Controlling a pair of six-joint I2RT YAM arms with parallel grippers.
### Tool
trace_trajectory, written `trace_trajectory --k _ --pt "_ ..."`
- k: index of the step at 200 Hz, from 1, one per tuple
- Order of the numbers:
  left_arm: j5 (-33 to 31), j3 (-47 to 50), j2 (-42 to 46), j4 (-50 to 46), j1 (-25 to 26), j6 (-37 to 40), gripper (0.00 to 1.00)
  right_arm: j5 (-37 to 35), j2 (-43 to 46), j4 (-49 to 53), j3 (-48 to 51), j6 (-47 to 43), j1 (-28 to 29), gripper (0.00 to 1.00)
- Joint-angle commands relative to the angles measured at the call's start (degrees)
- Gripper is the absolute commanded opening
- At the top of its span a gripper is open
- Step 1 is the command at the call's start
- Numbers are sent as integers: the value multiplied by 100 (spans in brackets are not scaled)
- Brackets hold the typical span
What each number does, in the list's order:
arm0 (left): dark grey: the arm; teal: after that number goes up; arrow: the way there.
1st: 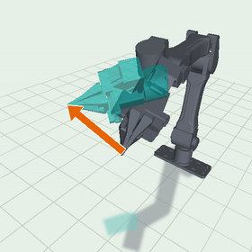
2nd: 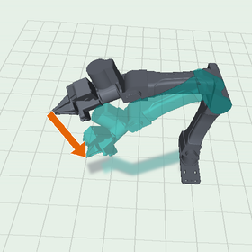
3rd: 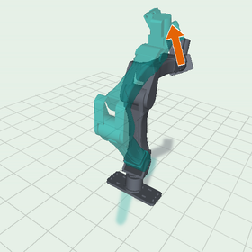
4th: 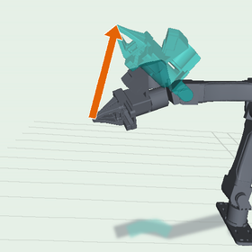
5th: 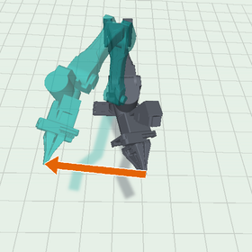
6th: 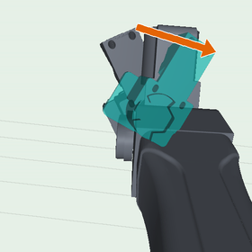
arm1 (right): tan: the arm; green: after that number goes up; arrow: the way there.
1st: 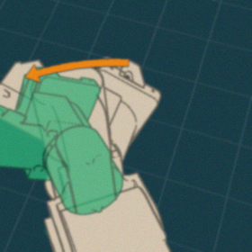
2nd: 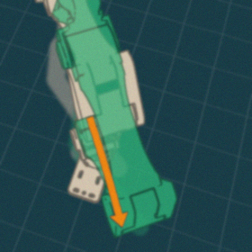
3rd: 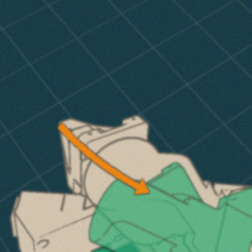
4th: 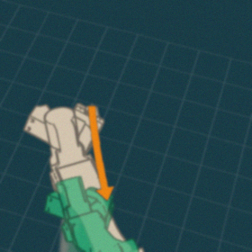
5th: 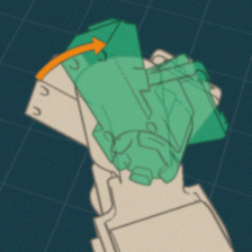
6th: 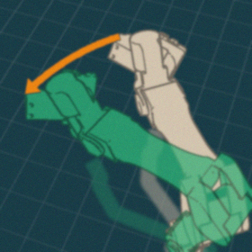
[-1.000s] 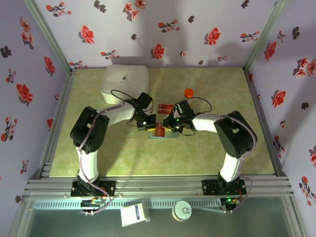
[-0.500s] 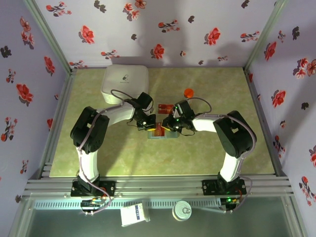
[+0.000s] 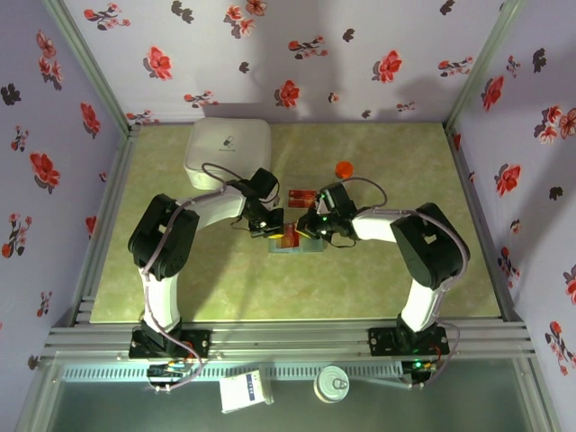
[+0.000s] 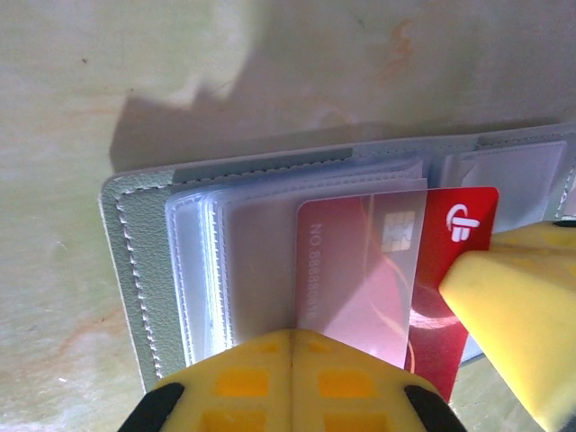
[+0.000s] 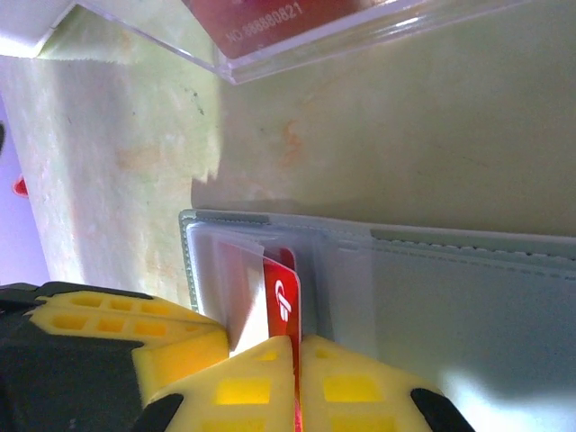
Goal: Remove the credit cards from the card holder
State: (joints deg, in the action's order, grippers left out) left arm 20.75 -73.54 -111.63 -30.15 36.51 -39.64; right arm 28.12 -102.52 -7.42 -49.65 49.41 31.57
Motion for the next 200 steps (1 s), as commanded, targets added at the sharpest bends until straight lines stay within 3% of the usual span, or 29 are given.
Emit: trace_trajectory --k 1,82,126,161,200 --pt "-177 -25 -101 -283 23 159 0 -296 278 467 135 -241 -71 7" --pt "-152 -29 0 -250 13 184 0 -483 867 983 101 -687 -160 3" --pt "-144 -16 155 -142 3 158 0 -648 1000 1557 -221 -1363 -160 0" --pt "-81 74 337 -13 -8 104 0 -864 1117 2356 -684 -2459 -160 0" --pt "-81 196 593 102 -67 53 1 -1257 961 3268 -1245 -4312 -153 0"
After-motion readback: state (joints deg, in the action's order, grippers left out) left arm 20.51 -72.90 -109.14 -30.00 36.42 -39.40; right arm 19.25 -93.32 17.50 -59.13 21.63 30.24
